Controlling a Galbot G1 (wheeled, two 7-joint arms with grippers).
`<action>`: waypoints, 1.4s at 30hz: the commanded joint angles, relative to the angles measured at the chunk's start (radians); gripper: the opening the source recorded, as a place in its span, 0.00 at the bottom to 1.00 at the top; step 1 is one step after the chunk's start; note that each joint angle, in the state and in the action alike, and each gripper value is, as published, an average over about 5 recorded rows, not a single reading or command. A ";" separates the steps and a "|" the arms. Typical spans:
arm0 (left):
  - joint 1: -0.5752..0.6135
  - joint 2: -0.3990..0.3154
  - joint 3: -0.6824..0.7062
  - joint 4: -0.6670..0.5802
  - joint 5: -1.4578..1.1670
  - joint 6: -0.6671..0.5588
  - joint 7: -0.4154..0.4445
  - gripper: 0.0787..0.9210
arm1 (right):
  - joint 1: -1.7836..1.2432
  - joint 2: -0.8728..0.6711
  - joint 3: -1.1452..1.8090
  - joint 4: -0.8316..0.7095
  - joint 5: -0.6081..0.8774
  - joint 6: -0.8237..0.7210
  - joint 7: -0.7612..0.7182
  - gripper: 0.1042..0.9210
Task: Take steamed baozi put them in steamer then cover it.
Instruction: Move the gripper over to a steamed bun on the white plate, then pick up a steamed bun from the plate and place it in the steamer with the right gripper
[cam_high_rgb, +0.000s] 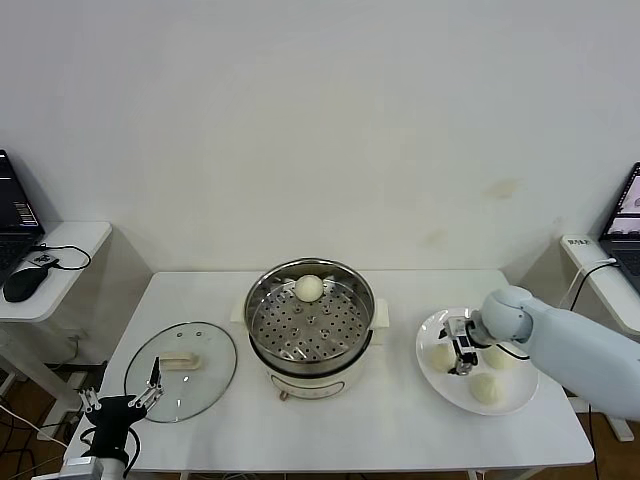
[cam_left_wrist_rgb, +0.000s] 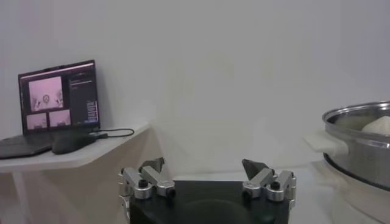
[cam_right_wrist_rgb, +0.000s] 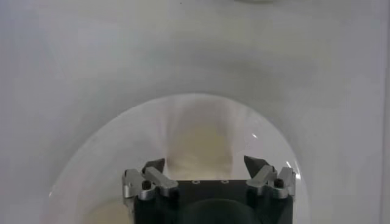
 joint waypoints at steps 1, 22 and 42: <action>0.000 0.000 0.000 0.001 0.000 -0.001 0.000 0.88 | -0.013 0.021 0.009 -0.022 -0.011 -0.001 0.003 0.72; -0.005 0.002 0.004 -0.002 -0.002 0.000 0.000 0.88 | 0.419 -0.154 -0.173 0.166 0.254 -0.074 -0.103 0.61; -0.023 0.012 -0.001 -0.005 -0.004 -0.001 -0.001 0.88 | 0.775 0.356 -0.444 0.182 0.732 -0.341 0.148 0.62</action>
